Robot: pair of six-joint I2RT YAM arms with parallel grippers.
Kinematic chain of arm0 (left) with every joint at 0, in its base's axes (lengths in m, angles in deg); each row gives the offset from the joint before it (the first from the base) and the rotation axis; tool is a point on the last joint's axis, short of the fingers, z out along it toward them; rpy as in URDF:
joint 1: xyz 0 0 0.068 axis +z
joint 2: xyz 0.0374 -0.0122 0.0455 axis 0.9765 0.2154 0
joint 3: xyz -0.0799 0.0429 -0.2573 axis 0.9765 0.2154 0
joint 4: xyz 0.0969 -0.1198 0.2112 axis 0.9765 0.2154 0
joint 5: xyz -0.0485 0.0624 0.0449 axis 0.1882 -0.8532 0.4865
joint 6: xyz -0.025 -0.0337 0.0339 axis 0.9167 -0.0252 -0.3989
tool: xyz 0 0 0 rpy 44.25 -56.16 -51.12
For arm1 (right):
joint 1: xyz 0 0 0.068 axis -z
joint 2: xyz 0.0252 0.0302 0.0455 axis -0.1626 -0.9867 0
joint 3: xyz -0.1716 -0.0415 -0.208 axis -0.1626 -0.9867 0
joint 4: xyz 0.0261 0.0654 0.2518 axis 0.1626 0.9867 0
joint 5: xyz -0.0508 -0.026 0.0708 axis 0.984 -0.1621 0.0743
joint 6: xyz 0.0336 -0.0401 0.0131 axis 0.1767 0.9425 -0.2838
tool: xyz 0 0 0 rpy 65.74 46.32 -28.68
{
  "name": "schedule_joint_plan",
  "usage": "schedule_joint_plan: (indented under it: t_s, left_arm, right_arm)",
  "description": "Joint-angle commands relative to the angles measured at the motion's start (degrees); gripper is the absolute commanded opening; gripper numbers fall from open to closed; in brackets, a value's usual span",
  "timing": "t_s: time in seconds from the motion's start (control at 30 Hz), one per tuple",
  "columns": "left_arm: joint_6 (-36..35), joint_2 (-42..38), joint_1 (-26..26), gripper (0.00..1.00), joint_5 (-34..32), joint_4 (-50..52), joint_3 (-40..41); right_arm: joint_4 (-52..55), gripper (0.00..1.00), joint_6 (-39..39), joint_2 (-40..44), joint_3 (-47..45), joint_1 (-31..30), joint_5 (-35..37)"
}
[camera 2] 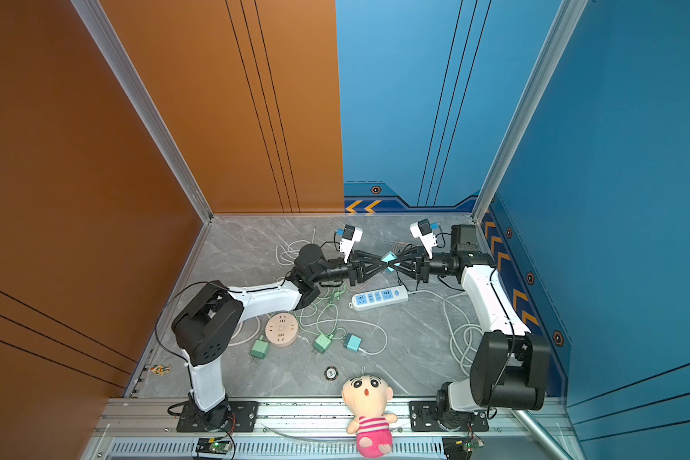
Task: Insert plugs into power strip
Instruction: Pass the plug.
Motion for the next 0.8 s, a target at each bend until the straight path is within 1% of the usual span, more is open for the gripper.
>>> schedule_joint_plan:
  t_s: [0.0, 0.07, 0.1, 0.13, 0.17, 0.23, 0.27, 0.33, 0.43, 0.6, 0.7, 0.77]
  left_arm:
    - [0.1, 1.2, -0.7, 0.15, 1.2, -2.0, -1.5]
    - [0.5, 1.3, -0.5, 0.13, 0.8, -2.0, -1.6]
    - [0.9, 1.3, -0.2, 0.12, 0.7, -2.0, -1.8]
    - [1.5, 1.6, 0.4, 0.11, 0.8, -2.0, -2.1]
    - [2.0, 1.7, 0.9, 0.11, 1.0, -1.9, -2.2]
    - [2.7, 1.8, 2.5, 0.10, 1.7, -2.0, -2.7]
    - [3.0, 1.9, 3.1, 0.10, 2.1, -2.0, -3.0]
    - [3.5, 2.4, 4.4, 0.10, 3.0, -1.0, -4.4]
    - [2.5, 3.0, 5.7, 0.09, 4.0, 2.5, -6.6]
    - [2.9, 5.0, 6.2, 0.08, 5.4, 3.9, -10.1]
    - [3.3, 5.8, 6.1, 0.08, 6.1, 4.0, -11.4]
    - [3.3, 6.0, 6.3, 0.08, 7.0, 4.4, -11.7]
  right_arm:
    - [0.6, 0.15, -0.8, -0.4, 0.8, -0.3, 0.2]
    - [0.7, 0.19, -1.0, -0.6, 0.7, -0.3, 0.5]
    - [0.6, 0.24, -1.4, -0.8, 0.6, -0.3, 1.3]
    - [0.6, 0.26, -2.0, -0.9, 0.7, -0.3, 2.4]
    - [0.7, 0.27, -2.8, -1.0, 0.6, -0.3, 3.9]
    - [0.9, 0.29, -5.3, -0.9, 0.6, 0.2, 10.0]
    - [0.9, 0.30, -6.1, -0.7, 0.4, 0.6, 11.9]
    - [0.9, 0.31, -7.0, -0.4, -0.5, 2.0, 13.5]
    - [1.0, 0.41, -6.9, 1.7, -2.7, 3.0, 17.0]
    - [1.0, 0.49, -6.3, 2.5, -4.3, 3.0, 18.1]
    - [1.2, 0.47, -6.8, 1.5, -3.8, 3.3, 20.8]
    - [1.3, 0.47, -6.8, 1.3, -3.0, 4.6, 19.0]
